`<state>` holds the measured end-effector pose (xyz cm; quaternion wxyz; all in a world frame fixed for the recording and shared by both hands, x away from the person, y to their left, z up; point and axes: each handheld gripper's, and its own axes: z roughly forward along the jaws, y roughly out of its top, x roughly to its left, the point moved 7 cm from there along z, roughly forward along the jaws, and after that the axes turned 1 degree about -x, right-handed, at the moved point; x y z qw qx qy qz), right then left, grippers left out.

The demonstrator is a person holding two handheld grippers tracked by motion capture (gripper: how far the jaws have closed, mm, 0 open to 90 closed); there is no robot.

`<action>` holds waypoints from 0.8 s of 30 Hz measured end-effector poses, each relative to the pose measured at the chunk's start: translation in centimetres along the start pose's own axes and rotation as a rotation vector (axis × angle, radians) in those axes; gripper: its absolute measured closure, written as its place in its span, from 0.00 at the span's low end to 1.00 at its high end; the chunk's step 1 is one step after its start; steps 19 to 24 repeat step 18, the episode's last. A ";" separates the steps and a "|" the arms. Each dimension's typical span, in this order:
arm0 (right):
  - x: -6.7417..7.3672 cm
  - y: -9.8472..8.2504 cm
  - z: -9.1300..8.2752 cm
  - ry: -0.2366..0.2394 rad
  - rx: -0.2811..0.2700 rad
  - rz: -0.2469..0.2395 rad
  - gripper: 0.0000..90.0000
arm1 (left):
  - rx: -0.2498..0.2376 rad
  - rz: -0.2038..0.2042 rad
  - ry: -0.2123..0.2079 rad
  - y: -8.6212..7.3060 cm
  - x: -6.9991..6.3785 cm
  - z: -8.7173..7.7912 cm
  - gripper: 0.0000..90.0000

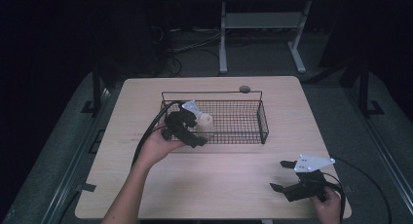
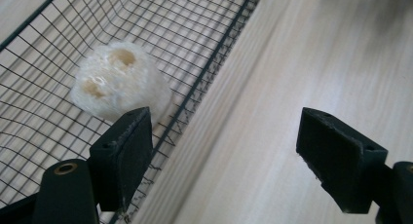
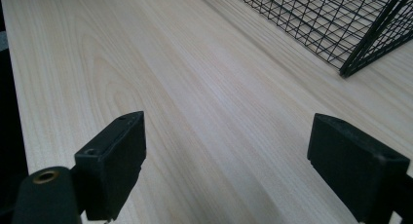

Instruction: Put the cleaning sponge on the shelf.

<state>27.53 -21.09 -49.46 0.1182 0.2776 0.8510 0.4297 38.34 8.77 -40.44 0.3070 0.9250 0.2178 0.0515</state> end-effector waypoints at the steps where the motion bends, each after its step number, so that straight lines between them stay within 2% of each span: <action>1: 0.0 0.0 0.0 -0.001 0.000 0.000 0.15 | -0.004 0.004 0.001 -0.2 -0.2 -0.2 0.23; 13: 0.0 0.0 -0.1 -0.002 0.000 -0.005 0.15 | -0.049 0.023 0.018 -3.0 -3.3 -2.0 0.23; 17: 0.0 0.0 -0.1 -0.005 0.001 -0.005 0.15 | -0.083 0.027 0.030 -4.1 -4.4 -2.7 0.23; 24: 0.0 0.0 -0.1 -0.003 0.000 -0.002 0.15 | -0.083 0.027 0.030 -4.1 -4.4 -2.7 0.23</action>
